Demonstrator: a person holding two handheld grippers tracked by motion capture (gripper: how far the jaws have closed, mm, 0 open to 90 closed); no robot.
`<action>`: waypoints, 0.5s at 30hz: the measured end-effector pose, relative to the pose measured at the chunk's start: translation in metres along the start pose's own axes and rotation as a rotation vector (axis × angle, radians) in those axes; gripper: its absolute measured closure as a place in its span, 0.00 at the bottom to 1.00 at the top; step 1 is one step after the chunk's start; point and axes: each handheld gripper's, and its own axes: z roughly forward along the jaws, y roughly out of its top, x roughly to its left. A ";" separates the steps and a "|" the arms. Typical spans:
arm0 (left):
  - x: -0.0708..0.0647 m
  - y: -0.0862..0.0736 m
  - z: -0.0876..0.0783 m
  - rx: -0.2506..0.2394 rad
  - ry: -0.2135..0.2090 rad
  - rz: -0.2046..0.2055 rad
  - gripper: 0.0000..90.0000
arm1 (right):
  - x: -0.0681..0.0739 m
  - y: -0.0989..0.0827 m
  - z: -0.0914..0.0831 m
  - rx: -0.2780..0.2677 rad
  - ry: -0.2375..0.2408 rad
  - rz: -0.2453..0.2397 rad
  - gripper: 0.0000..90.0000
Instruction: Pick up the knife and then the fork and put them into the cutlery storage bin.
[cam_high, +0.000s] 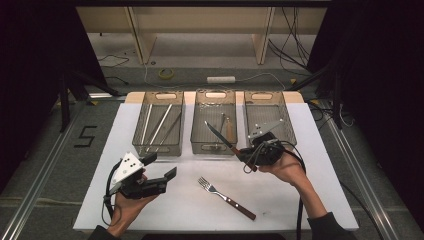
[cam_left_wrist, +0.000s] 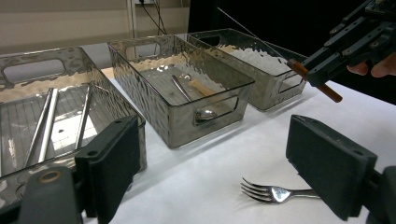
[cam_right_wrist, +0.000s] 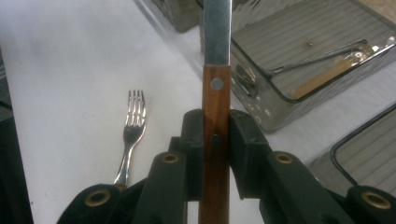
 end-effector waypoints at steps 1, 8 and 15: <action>0.000 0.000 0.000 0.000 0.002 0.001 0.19 | -0.001 0.000 -0.001 -0.002 -0.001 0.006 0.86; 0.000 0.000 0.000 -0.001 0.003 -0.002 0.19 | -0.010 0.002 -0.009 -0.035 -0.029 0.033 0.86; 0.000 0.000 0.000 0.000 0.005 -0.001 0.19 | -0.023 0.003 -0.018 -0.059 -0.067 0.068 0.86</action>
